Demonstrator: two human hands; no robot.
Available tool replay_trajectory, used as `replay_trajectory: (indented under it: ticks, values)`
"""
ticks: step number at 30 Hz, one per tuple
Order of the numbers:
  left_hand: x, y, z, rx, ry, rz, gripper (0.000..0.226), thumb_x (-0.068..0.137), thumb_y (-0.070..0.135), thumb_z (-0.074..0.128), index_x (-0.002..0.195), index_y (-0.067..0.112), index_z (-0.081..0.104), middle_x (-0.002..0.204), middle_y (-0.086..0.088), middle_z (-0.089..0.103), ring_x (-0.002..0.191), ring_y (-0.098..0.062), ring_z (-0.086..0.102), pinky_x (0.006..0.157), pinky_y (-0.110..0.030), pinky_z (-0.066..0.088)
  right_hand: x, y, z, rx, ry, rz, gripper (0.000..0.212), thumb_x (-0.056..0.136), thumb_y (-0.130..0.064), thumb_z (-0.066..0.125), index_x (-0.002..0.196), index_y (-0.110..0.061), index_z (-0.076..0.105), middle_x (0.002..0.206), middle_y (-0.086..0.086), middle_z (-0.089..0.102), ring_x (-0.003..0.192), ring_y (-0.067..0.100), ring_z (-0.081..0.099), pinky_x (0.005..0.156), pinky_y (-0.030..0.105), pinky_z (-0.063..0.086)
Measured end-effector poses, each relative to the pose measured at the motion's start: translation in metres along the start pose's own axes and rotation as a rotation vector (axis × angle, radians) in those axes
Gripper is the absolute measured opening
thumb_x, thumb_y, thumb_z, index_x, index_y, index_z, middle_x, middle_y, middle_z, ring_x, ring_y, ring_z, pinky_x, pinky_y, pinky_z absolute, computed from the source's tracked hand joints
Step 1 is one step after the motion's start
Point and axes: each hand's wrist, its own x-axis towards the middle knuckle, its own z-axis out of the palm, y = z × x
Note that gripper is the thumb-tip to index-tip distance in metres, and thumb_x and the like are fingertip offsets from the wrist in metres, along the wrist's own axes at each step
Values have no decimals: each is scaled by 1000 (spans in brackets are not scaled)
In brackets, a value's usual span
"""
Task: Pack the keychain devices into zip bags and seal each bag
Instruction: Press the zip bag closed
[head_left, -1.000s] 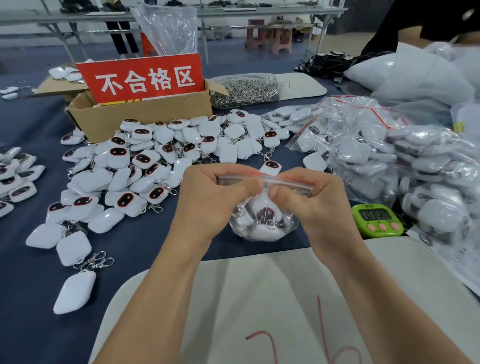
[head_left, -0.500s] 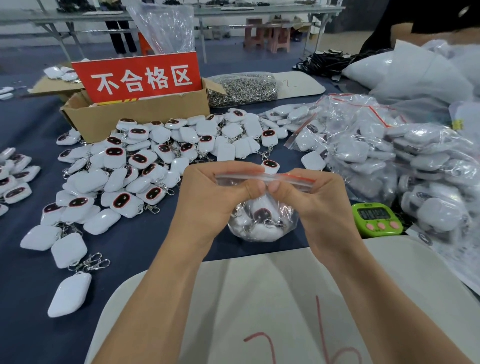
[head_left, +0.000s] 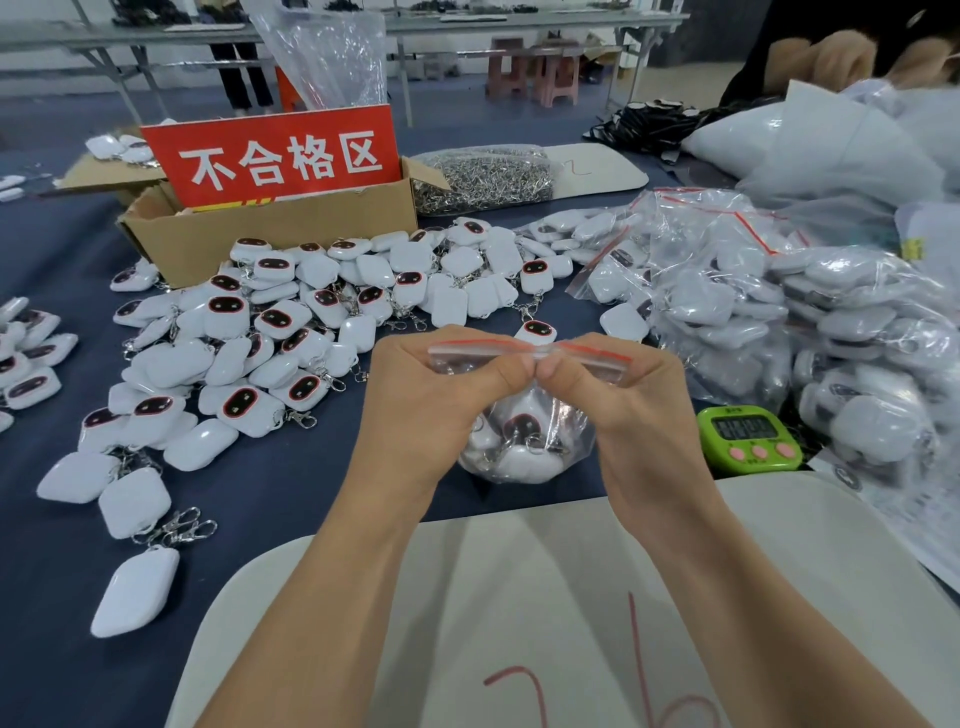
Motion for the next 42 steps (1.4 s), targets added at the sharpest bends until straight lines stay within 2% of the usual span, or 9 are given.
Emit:
replay_trajectory:
  ticks: [5,10,15,22,26,31,35,38,42]
  values:
    - [-1,-2,2,27,60,-5,10,69,16,84,75,23,84,78,-5,79,75,-16,74,67,-26,56,1,1,5,-21,68,-49,13,77,-8,77,75,-21,79,73,3,75,70,18,70,68,28,55]
    - [-3,-3,4,51,92,23,13,73,16,85,79,27,84,75,-5,78,67,-18,70,58,-26,54,2,2,4,12,69,-6,8,77,-10,76,74,-17,80,73,12,74,70,26,68,68,37,56]
    - [-2,-2,-1,28,47,73,17,78,4,83,80,21,84,80,-1,80,74,-12,74,65,-18,53,1,0,4,27,26,7,10,78,-11,76,72,-18,81,67,4,73,64,16,65,64,27,52]
    - [-3,-6,6,5,147,41,9,74,11,82,75,20,83,80,-3,79,77,-17,75,70,-24,55,1,1,6,43,14,54,9,80,-14,75,73,-18,79,63,3,70,61,17,61,60,28,50]
    - [-1,-6,6,41,145,12,23,77,6,84,70,28,82,73,2,78,69,-9,72,64,-19,54,0,3,8,-10,80,16,2,79,-16,78,78,-16,80,77,14,75,72,26,70,67,40,56]
    - [0,0,-6,9,22,-47,9,67,22,86,76,26,84,79,-5,79,73,-14,74,65,-26,57,3,2,5,12,91,2,5,76,-8,77,74,-12,79,70,12,73,66,22,67,63,32,55]
    - [1,-4,-2,21,102,-67,9,66,18,83,74,21,84,79,-8,79,75,-21,74,72,-35,58,3,6,7,26,108,2,14,80,2,77,73,-10,77,67,7,72,60,17,65,58,25,53]
    - [3,-4,-3,35,85,-85,8,71,17,83,78,19,84,81,-6,80,78,-21,76,72,-32,60,3,7,6,20,107,28,3,78,-8,76,76,-10,78,71,9,73,64,17,67,60,25,54]
    - [7,-2,-18,24,73,-96,5,83,23,82,80,20,85,79,-3,79,75,-10,72,70,-20,55,5,7,-4,14,127,79,5,77,-15,76,72,-14,78,63,5,65,61,16,58,61,24,50]
